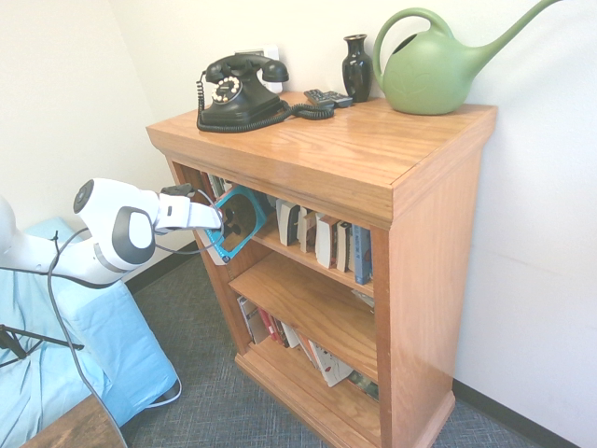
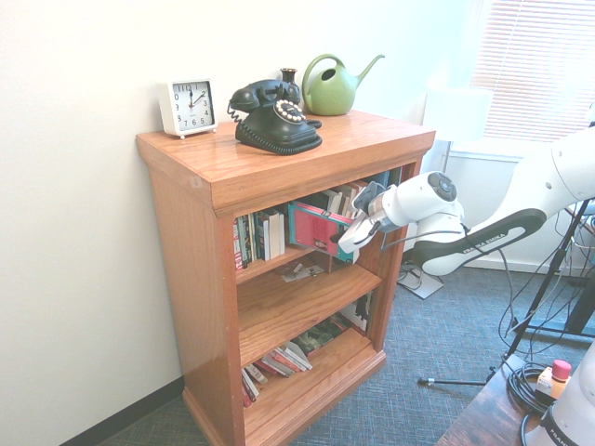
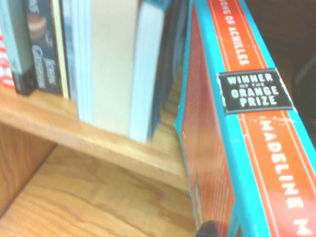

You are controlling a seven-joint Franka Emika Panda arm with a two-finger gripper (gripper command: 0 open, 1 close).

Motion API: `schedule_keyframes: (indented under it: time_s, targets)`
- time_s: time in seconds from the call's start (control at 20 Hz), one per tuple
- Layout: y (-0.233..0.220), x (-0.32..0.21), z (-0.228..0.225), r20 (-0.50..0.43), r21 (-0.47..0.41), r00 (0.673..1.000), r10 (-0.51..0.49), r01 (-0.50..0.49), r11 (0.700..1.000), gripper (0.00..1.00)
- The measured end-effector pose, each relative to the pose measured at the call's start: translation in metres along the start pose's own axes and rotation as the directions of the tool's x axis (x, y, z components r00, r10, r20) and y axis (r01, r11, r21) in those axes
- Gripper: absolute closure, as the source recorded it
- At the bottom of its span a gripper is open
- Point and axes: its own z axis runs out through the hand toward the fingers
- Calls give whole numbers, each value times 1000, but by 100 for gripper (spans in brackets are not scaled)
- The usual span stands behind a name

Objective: Organize the shelf

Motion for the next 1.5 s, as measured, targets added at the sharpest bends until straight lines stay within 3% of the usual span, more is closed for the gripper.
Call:
schedule_keyframes:
  time_s: [0.55,1.5]
  targets:
    - [-17,10,30,-31,59,999,20,-18,998,100]
    - [-42,-32,69,-130,81,989,68,-58,995,100]
